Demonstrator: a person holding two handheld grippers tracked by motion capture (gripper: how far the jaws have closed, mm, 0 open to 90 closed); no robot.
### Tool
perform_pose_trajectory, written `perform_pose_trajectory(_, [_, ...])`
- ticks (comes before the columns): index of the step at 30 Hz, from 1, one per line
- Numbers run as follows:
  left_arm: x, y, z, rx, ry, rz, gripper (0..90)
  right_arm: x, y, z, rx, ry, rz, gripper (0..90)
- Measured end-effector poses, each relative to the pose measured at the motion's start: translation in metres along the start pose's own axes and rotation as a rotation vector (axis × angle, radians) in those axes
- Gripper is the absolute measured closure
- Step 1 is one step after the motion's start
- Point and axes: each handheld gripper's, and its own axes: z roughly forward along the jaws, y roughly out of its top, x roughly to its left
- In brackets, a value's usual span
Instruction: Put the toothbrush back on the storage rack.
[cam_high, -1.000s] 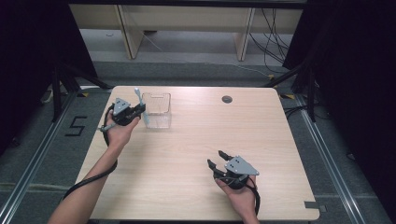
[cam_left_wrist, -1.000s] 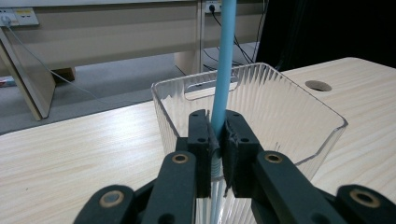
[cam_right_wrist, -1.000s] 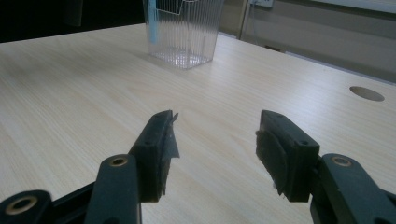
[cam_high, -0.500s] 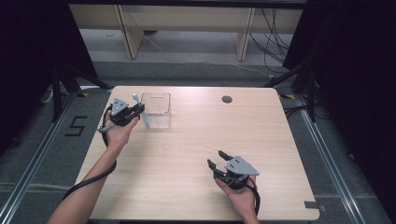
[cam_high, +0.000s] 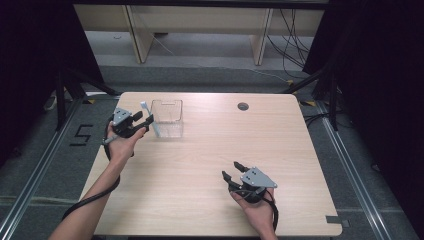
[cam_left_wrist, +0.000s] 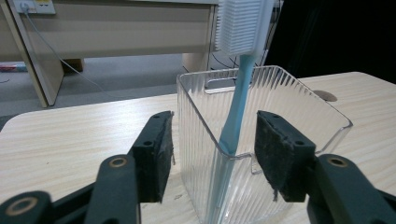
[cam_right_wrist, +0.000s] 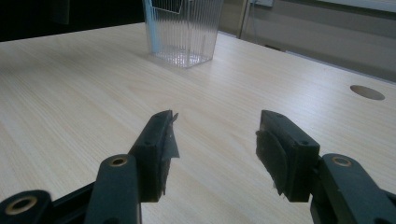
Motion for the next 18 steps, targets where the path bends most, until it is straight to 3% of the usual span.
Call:
perform_pose_trajectory(3, [-0.001,0.0,-0.004,-0.001,-0.006,-0.005,43.4,-0.001,0.0,0.001,-0.017,-0.013,-0.019,46.6])
perform_pose_trajectory(4, [-0.001,0.0,-0.005,-0.004,-0.009,-0.003,43.1,0.0,0.0,0.0,-0.001,-0.005,0.001,46.6])
perform_pose_trajectory(7, [-0.003,0.0,-0.01,-0.002,-0.012,-0.007,42.8,0.0,0.0,0.0,-0.001,-0.005,0.001,46.6])
perform_pose_trajectory(9, [-0.004,0.0,-0.013,-0.003,-0.012,-0.009,42.5,-0.003,0.0,0.002,-0.024,-0.014,-0.046,46.6])
perform_pose_trajectory(11, [-0.005,-0.001,-0.016,0.001,-0.016,-0.002,42.2,-0.001,-0.001,0.002,-0.023,0.003,-0.01,46.6])
perform_pose_trajectory(18, [-0.008,-0.007,-0.026,0.009,-0.026,0.002,41.6,-0.002,-0.001,0.002,-0.019,0.0,-0.016,46.6])
